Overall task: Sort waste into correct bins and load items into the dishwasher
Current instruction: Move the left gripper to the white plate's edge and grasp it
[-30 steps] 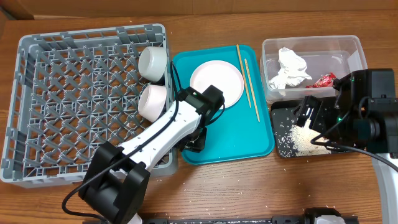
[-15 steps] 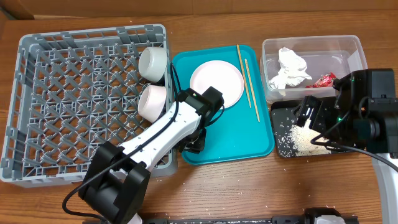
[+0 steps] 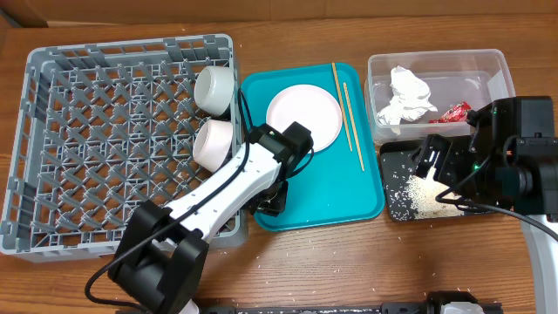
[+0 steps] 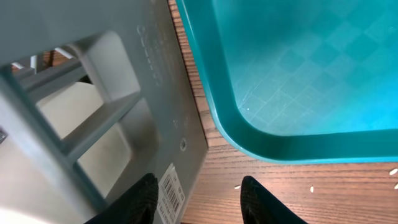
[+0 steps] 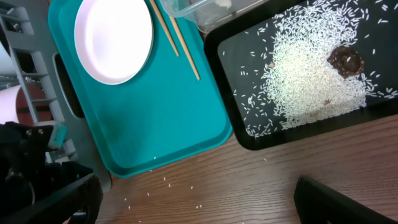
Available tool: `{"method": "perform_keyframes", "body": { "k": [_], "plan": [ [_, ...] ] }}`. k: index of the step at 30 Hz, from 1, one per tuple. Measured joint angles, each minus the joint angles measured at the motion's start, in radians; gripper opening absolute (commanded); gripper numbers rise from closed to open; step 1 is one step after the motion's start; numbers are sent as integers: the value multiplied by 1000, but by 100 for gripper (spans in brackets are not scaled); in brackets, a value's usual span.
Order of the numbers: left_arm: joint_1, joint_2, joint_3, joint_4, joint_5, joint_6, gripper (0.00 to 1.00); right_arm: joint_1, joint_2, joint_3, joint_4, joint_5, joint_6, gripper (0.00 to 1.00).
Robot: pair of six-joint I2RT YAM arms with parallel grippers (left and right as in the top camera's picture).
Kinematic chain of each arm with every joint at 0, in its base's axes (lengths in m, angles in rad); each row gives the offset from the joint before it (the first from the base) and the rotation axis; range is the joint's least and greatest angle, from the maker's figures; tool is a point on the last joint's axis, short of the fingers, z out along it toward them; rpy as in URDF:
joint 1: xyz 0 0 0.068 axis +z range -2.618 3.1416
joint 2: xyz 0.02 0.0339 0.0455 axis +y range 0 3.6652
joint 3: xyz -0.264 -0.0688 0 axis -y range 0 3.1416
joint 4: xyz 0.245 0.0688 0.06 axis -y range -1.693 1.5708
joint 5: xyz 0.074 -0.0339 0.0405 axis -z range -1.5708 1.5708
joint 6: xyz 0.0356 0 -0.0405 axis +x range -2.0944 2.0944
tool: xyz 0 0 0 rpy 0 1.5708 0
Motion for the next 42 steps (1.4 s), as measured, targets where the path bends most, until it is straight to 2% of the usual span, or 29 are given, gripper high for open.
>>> {"method": "perform_keyframes", "body": {
  "k": [8, 26, 30, 33, 35, 37, 39, 42],
  "plan": [
    [0, -85, -1, -16, -7, 0, 46, 0, 0, 0, 0, 0, 0, 100],
    [1, -90, -43, -23, -39, 0, 45, 0, 0, 0, 0, 0, 0, 100],
    [1, -116, -42, 0, -48, 0, 48, 0, 0, 0, 0, 0, -1, 100],
    [1, -167, -24, 51, -67, 0, 53, 0, 0, 0, 0, 0, 0, 100],
    [1, -208, 14, 117, -71, 1, 63, 0, 0, 0, 0, 0, 0, 100],
    [1, -237, 47, 204, -63, -8, 64, 0, 0, 0, 0, 0, 0, 100],
    [1, -249, 69, 314, -50, -21, 63, 0, 0, 0, 0, 0, 0, 100],
    [1, -246, 76, 442, -37, -31, 56, 0, 0, 0, 0, 0, -1, 100]
  ]
}}
